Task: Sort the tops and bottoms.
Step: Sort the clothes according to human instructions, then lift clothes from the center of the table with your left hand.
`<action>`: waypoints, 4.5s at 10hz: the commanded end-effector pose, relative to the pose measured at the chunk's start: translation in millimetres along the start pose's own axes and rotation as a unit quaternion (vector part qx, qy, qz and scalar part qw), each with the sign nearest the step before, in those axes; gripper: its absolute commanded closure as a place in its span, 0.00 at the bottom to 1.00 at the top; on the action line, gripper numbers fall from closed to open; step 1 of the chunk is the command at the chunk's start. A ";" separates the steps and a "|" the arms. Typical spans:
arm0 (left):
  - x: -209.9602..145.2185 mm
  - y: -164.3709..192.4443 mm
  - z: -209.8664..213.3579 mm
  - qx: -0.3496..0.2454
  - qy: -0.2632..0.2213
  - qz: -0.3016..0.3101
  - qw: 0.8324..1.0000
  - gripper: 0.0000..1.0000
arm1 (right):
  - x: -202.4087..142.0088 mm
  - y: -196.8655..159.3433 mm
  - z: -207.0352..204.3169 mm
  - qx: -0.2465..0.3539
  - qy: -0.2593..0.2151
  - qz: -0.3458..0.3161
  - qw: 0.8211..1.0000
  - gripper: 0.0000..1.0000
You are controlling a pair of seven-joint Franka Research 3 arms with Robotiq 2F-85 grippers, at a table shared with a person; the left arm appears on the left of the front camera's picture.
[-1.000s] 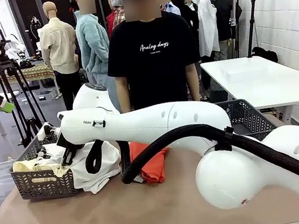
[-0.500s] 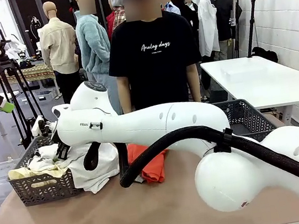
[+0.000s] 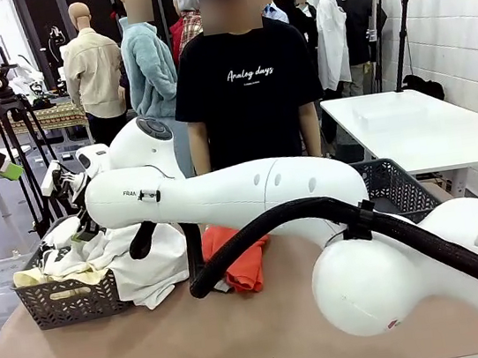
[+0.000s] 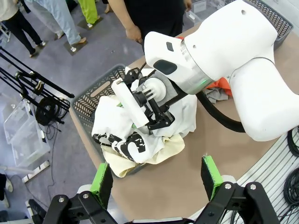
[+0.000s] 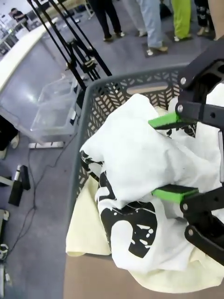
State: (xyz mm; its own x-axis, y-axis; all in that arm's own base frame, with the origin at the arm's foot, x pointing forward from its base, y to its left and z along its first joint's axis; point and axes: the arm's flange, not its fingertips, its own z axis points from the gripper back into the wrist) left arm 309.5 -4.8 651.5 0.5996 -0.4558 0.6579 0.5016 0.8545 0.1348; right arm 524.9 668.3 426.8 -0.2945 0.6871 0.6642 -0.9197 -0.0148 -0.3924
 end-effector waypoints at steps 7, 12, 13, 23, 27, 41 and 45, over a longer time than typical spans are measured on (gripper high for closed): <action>2.5 0.4 0.7 0.005 0.002 0.005 1.000 0.01 | 97.8 -143.7 -83.2 -0.036 -0.036 -0.045 0.998 0.00; 2.5 0.4 0.7 0.005 0.002 0.005 1.000 0.01 | 14.6 -23.8 31.7 -0.038 -0.034 -0.037 0.998 0.00; 2.5 0.4 0.7 0.005 0.002 0.005 1.000 0.01 | 14.6 -23.8 31.7 -0.038 -0.034 -0.037 0.998 0.00; 2.5 0.4 0.7 0.005 0.002 0.005 1.000 0.01 | 14.6 -23.8 31.7 -0.038 -0.034 -0.037 0.998 0.00; 2.5 0.4 0.7 0.005 0.002 0.005 1.000 0.01 | 14.6 -23.8 31.7 -0.038 -0.034 -0.037 0.998 0.00; 2.5 0.4 0.7 0.005 0.002 0.005 1.000 0.01 | -27.4 36.4 271.4 -0.129 0.078 -0.167 0.974 0.00; 2.5 0.4 0.7 0.005 0.002 0.005 1.000 0.01 | 63.1 -105.1 197.0 -0.122 0.034 -0.141 0.982 0.00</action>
State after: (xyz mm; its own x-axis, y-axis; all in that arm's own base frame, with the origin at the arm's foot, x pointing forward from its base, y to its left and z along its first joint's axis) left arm 309.4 -4.6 651.7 0.5995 -0.4554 0.6582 0.5014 0.8547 0.1347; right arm 549.0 567.0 642.3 0.0249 0.6990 0.7147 -0.8563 0.3838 -0.3455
